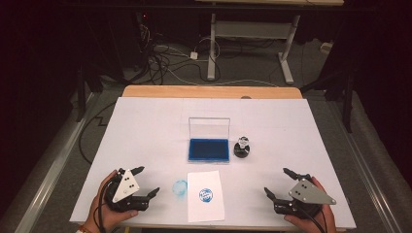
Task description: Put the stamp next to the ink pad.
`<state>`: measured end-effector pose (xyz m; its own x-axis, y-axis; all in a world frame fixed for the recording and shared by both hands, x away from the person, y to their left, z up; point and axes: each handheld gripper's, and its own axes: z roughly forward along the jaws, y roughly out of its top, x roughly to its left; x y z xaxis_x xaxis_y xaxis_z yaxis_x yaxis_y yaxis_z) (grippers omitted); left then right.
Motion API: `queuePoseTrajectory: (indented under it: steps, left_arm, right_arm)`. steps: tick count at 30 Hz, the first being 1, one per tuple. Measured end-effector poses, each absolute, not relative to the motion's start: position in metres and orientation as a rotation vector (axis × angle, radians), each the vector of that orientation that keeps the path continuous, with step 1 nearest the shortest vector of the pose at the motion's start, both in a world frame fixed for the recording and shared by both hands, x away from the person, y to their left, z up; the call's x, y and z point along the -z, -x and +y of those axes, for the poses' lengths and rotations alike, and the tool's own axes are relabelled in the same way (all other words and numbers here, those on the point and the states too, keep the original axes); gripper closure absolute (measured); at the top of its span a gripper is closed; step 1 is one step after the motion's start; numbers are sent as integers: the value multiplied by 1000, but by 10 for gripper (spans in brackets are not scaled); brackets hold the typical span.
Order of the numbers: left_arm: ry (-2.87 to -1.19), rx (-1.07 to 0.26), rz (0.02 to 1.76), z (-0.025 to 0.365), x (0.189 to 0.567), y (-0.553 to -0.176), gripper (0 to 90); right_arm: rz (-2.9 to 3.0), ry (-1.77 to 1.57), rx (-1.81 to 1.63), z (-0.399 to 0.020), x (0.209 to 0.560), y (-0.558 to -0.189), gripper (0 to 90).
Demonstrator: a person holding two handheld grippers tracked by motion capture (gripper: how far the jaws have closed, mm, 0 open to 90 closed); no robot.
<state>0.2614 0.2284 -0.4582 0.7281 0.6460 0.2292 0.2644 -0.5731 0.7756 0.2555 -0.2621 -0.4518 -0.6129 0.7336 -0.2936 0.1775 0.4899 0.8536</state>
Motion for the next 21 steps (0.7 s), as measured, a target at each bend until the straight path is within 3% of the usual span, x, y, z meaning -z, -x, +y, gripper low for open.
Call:
queuePoseTrajectory:
  steps: [21]
  left_arm:
    - [-2184,-625,678,228,461,-263,179]
  right_arm:
    - [2063,-726,-1069,-260,449,-253,176]
